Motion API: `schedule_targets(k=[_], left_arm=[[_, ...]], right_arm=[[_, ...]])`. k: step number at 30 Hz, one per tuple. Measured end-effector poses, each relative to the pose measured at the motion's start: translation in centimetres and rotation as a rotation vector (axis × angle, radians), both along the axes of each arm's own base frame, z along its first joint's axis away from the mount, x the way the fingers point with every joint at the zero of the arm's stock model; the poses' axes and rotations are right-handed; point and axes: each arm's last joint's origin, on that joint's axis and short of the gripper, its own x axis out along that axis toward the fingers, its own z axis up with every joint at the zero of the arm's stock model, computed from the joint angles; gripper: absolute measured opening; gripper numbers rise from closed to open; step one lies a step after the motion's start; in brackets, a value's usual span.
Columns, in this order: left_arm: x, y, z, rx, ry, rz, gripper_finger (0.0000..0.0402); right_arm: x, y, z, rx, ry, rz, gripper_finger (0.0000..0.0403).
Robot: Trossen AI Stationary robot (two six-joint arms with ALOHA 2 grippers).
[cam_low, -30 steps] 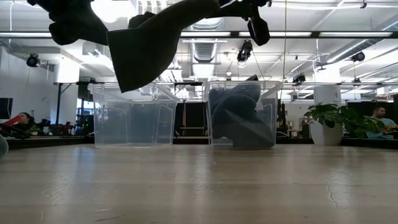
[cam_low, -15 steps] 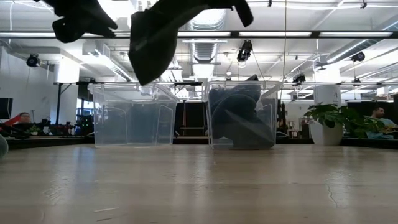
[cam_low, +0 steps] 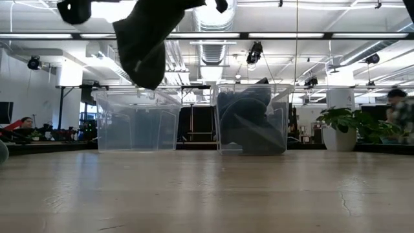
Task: Pick & Place hat
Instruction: Put the top black cap into the left transparent bin
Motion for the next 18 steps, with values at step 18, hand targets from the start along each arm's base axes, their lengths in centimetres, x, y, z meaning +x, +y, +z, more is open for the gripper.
schedule_targets(k=[18], left_arm=[[-3.5,0.7,4.4,0.034,-0.175,-0.120,0.0106]], right_arm=[[5.4,-6.6,-4.7,-0.138,0.239,-0.054,0.0013]])
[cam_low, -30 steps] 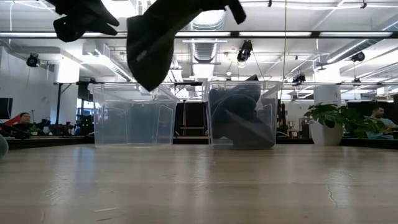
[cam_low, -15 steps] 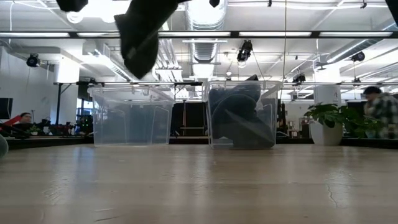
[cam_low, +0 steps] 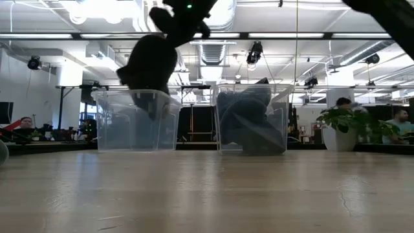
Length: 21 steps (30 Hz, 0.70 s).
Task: Pick & Place hat
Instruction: Put the top black cap into the left transparent bin
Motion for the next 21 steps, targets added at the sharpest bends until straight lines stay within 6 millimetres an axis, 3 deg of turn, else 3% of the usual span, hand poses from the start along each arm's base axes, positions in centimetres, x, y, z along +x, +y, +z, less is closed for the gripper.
schedule_targets(k=[4,7,12,16,21], left_arm=[[-0.2,0.1,0.1,0.004,-0.006,0.000,0.0106],[-0.4,0.1,0.2,0.000,-0.016,0.000,0.0106],[-0.6,0.2,0.3,0.005,-0.022,0.002,0.0106],[-0.2,0.1,-0.1,0.061,0.013,0.006,0.0106],[-0.1,0.1,-0.4,0.121,0.050,0.023,0.0106]], right_arm=[[2.1,-0.6,-1.5,-0.021,0.059,0.017,0.0013],[2.7,-0.7,-2.1,0.063,0.024,0.020,0.0013],[0.1,-2.9,-0.1,0.457,-0.124,-0.022,0.0013],[-1.2,-5.1,0.0,0.496,-0.104,-0.099,0.0013],[-1.3,-5.1,-0.2,0.501,-0.055,-0.032,0.0013]])
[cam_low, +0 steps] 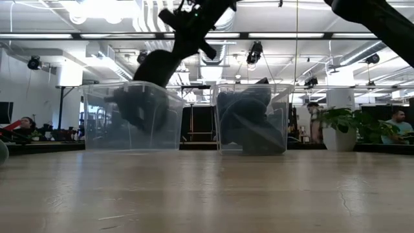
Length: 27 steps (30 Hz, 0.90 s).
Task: Pick & Place hat
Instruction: Put the top black cap into the left transparent bin
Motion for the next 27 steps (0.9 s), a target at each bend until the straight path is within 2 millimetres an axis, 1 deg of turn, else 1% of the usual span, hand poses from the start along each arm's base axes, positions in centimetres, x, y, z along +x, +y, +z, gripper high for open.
schedule_targets(k=[1,3,5,7,10,14,18,21,23,27], left_arm=[[0.1,0.0,-0.2,0.006,0.019,0.001,0.0106],[0.2,-0.1,-0.5,0.009,0.052,0.001,0.0106],[0.6,-0.2,-0.9,-0.006,0.087,0.006,0.0106],[1.0,-0.3,-1.0,-0.020,0.098,0.010,0.0106],[1.5,-0.4,-1.2,-0.022,0.115,0.011,0.0106],[2.4,-0.7,-1.5,-0.015,0.147,0.012,0.0106],[3.2,-0.9,-1.9,-0.017,0.191,0.013,0.0106],[3.4,-1.0,-3.0,-0.034,0.299,0.024,0.0106],[3.2,-1.0,-4.2,-0.077,0.421,0.060,0.0106],[2.9,-1.1,-7.3,-0.254,0.647,0.123,0.0106]], right_arm=[[0.0,0.0,-0.1,0.046,-0.004,0.036,0.0013],[0.1,-0.2,-1.2,0.172,0.010,0.094,0.0013],[0.2,-0.2,-2.1,0.253,0.039,0.132,0.0013],[0.2,0.2,-2.3,0.304,0.049,0.175,0.0013],[0.1,0.6,-2.0,0.424,0.019,0.256,0.0013],[-0.6,-0.1,-2.6,0.561,0.058,0.300,0.0013],[-0.8,-0.2,-3.5,0.580,0.100,0.294,0.0013],[-0.9,0.0,-3.6,0.587,0.120,0.299,0.0013],[-1.2,0.4,-3.8,0.593,0.161,0.304,0.0013],[-1.9,1.1,-4.4,0.533,0.282,0.314,0.0013]])
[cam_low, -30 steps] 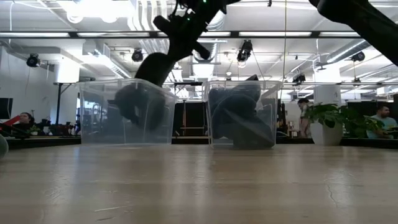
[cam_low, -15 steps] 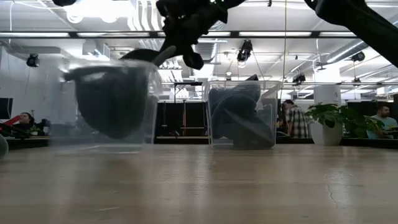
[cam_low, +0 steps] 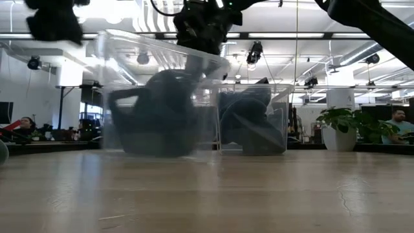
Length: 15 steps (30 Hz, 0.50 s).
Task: Pick & Place hat
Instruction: Put the top black cap into the left transparent bin
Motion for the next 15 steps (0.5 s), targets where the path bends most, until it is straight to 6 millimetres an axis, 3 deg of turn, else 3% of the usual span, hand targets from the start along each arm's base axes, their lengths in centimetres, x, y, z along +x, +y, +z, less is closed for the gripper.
schedule_targets(k=[5,9,15], left_arm=[[1.2,-0.6,-3.8,-0.099,0.056,-0.010,0.0106],[2.9,-0.7,-6.7,-0.075,-0.032,0.015,0.0106],[4.4,0.1,-9.3,-0.049,-0.172,0.127,0.0106]], right_arm=[[-0.2,0.7,-0.1,-0.073,-0.005,0.159,0.0013],[-0.1,2.0,-0.2,-0.136,-0.028,0.320,0.0013],[0.3,4.8,-0.3,-0.196,-0.088,0.563,0.0013]])
